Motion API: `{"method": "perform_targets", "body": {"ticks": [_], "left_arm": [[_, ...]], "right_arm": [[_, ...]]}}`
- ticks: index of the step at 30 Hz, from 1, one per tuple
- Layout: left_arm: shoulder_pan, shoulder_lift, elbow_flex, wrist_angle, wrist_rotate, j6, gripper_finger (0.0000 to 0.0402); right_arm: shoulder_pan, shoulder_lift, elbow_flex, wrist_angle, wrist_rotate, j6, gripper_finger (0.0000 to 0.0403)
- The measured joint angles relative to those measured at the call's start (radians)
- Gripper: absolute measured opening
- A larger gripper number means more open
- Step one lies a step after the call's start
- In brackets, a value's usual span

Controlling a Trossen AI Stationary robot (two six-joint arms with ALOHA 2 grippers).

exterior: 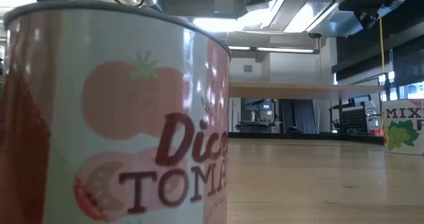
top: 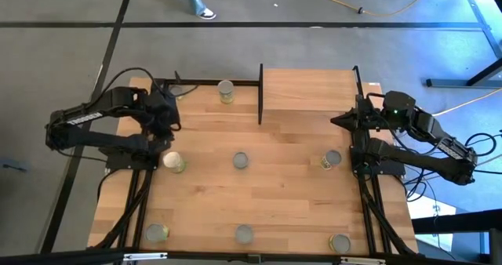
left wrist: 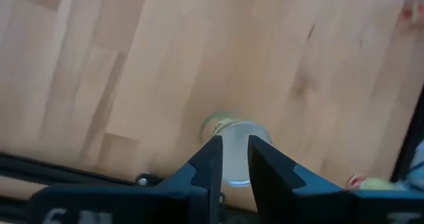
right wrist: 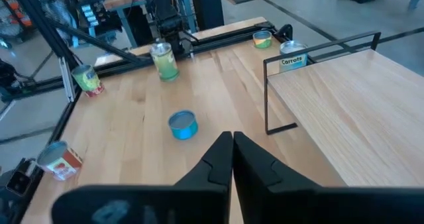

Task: Pick and place cans onto a shelf
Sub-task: Move the green can to the middle of the table

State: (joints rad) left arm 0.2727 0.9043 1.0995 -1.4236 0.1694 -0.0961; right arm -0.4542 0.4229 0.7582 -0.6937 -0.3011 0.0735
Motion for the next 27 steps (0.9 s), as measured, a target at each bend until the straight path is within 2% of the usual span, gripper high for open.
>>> {"method": "perform_targets", "body": {"ticks": [14,22,27], "left_arm": [[-0.145,0.000,-0.243,0.035,-0.040,0.017,0.0063],[-0.186,0.001,-0.327,0.130,-0.101,-0.077,0.0063],[-0.200,0.001,-0.363,0.160,-0.105,-0.117,0.0063]], "right_arm": [[0.000,0.000,0.000,0.000,-0.008,-0.005,0.0016],[0.000,0.000,0.000,0.000,-0.008,-0.004,0.0016],[0.000,0.000,0.000,0.000,-0.008,-0.004,0.0016]]}}
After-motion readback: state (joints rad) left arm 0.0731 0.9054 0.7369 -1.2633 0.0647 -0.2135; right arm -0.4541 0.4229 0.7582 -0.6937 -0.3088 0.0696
